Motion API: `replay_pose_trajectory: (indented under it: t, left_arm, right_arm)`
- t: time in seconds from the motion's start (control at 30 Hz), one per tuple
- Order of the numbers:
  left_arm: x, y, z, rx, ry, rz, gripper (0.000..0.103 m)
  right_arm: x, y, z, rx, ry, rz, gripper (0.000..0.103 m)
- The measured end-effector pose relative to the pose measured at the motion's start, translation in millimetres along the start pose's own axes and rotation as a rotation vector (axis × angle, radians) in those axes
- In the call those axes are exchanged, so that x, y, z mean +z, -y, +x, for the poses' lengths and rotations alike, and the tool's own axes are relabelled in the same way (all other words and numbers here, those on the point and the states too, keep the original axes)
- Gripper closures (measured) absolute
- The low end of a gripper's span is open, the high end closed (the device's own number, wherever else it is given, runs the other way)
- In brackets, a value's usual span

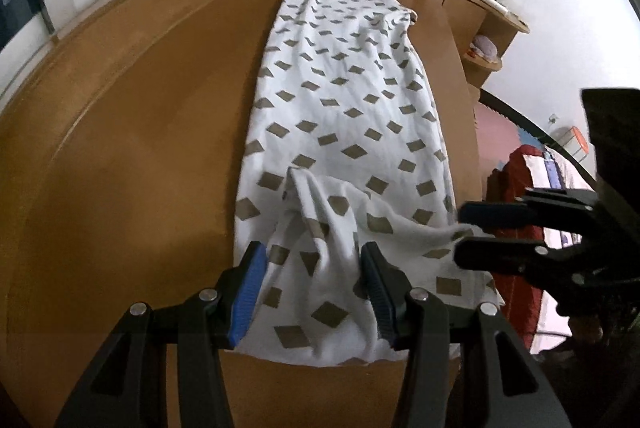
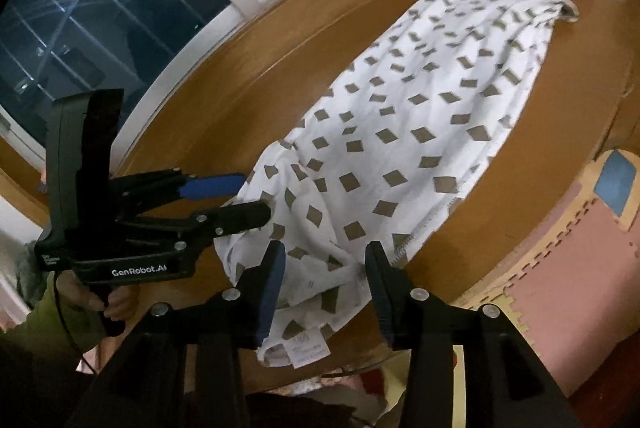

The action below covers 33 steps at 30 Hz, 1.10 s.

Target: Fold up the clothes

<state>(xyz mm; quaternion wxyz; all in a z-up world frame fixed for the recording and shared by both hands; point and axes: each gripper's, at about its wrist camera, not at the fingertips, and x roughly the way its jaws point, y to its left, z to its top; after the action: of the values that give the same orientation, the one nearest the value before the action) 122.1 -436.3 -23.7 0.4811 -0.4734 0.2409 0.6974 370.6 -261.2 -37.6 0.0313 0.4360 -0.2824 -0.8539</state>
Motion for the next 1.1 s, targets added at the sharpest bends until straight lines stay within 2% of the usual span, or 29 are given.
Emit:
replay_pose_trajectory:
  t: [0.13,0.2,0.23,0.33,0.43,0.5,0.53,0.6,0.67,0.73,0.87,0.93,0.97,1.0,1.07,1.1]
  left_arm:
    - [-2.4,-2.6,3.7,-0.025,-0.013,0.003,0.056]
    - [-6.3,-6.4,3.5,-0.044,-0.008,-0.001,0.056]
    - [-9.3,-9.2,2.4,-0.054,-0.002,-0.004,0.057]
    - [-19.3,-15.9,-8.6,-0.074,0.03,-0.022,0.06]
    - [-30.4,-19.3,-23.1,-0.08,0.061,-0.045,0.06]
    - [-37.2,-20.6,-31.9,-0.08,0.081,-0.059,0.06]
    - [-39.4,-21.3,-33.7,-0.083,0.09,-0.069,0.06]
    - [-40.4,-23.8,-33.2,-0.082,0.104,-0.096,0.059]
    - [-38.4,-26.8,-34.9,-0.073,0.122,-0.111,0.059]
    - [-35.5,-30.7,-39.8,-0.085,0.155,-0.119,0.06]
    - [-20.6,-35.7,-36.1,-0.103,0.171,-0.075,0.06]
    - [-13.3,-36.7,-22.3,-0.108,0.14,-0.046,0.063]
    - [-10.5,-37.6,-14.0,-0.114,0.117,-0.038,0.069]
    - [-9.2,-38.2,-5.4,-0.123,0.09,-0.038,0.082]
    - [-11.7,-36.6,3.9,-0.149,0.06,-0.026,0.094]
    - [-13.5,-35.4,2.7,-0.137,0.066,-0.015,0.095]
  right_arm:
    - [3.8,-6.4,14.5,-0.015,-0.054,-0.068,0.061]
    - [2.6,-17.3,24.6,-0.073,-0.088,-0.148,0.073]
    - [2.7,-23.2,25.9,-0.105,-0.093,-0.182,0.085]
    - [8.5,-44.3,17.2,-0.111,-0.07,-0.274,0.089]
    - [17.0,-59.4,11.1,-0.131,-0.039,-0.353,0.089]
    - [19.9,-58.8,19.5,-0.184,-0.044,-0.398,0.089]
    - [19.8,-55.8,27.6,-0.218,-0.064,-0.418,0.089]
    - [19.2,-45.0,45.6,-0.247,-0.14,-0.414,0.082]
    - [22.0,-40.3,40.9,-0.233,-0.128,-0.377,0.076]
    - [26.5,-41.1,27.5,-0.233,-0.104,-0.335,0.074]
    - [31.1,-45.7,0.3,-0.145,-0.021,-0.245,0.064]
    - [27.1,-46.8,7.4,-0.145,-0.034,-0.24,0.064]
    - [25.1,-47.3,11.1,-0.145,-0.041,-0.238,0.064]
    - [21.0,-46.1,19.2,-0.164,-0.058,-0.239,0.064]
    - [12.9,-43.9,35.2,-0.203,-0.092,-0.242,0.064]
    - [10.7,-43.7,40.2,-0.221,-0.093,-0.248,0.064]
